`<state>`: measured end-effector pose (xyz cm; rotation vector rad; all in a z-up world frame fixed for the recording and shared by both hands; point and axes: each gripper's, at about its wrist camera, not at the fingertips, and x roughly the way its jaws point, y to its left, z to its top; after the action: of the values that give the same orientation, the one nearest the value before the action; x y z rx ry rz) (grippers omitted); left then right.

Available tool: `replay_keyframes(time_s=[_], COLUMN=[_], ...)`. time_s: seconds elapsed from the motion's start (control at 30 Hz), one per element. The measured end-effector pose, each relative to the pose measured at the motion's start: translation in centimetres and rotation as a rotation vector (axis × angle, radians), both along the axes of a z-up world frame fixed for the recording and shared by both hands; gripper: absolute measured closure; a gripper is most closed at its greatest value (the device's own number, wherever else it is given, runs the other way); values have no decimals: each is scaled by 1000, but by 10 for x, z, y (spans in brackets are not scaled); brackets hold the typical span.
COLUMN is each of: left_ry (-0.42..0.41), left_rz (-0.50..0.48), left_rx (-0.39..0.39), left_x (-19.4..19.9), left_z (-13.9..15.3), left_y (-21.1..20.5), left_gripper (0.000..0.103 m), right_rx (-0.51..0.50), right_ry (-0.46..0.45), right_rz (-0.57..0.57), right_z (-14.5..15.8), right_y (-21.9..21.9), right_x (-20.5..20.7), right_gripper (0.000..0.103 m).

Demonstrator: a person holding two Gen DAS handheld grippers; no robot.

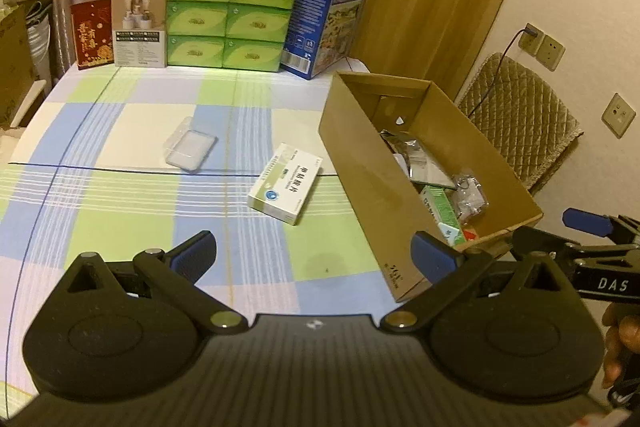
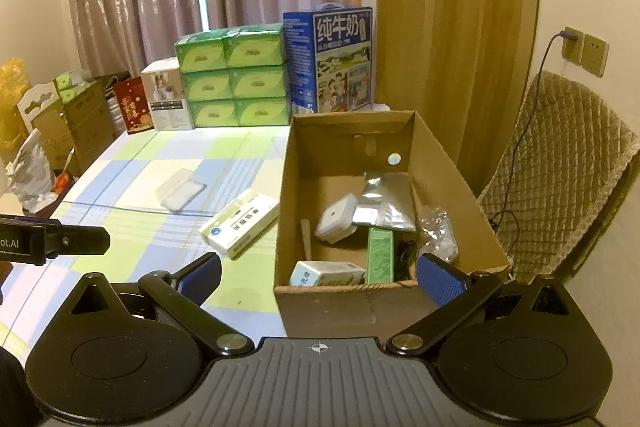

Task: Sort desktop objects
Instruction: 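Withdraw both tools from the box back over the table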

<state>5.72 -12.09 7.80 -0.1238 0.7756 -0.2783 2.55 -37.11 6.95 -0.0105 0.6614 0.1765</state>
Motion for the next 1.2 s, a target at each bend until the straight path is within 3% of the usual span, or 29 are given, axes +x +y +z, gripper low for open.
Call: replay_keyframes(time_s=[0.43, 0.7, 1.2], left_ry=[-80, -28, 33], left_rz=[31, 33, 84], left_rx=[4, 59, 58], left_x=[-13, -7, 21], left_z=[-9, -17, -38], left_y=[35, 53, 102], left_gripper=[1, 1, 1], right_rx=[2, 15, 54], right_ry=[11, 15, 25], right_rz=[38, 67, 162], right_z=[-5, -11, -28], right_y=[20, 36, 97], right_x=[0, 1, 19], right_gripper=[2, 2, 2])
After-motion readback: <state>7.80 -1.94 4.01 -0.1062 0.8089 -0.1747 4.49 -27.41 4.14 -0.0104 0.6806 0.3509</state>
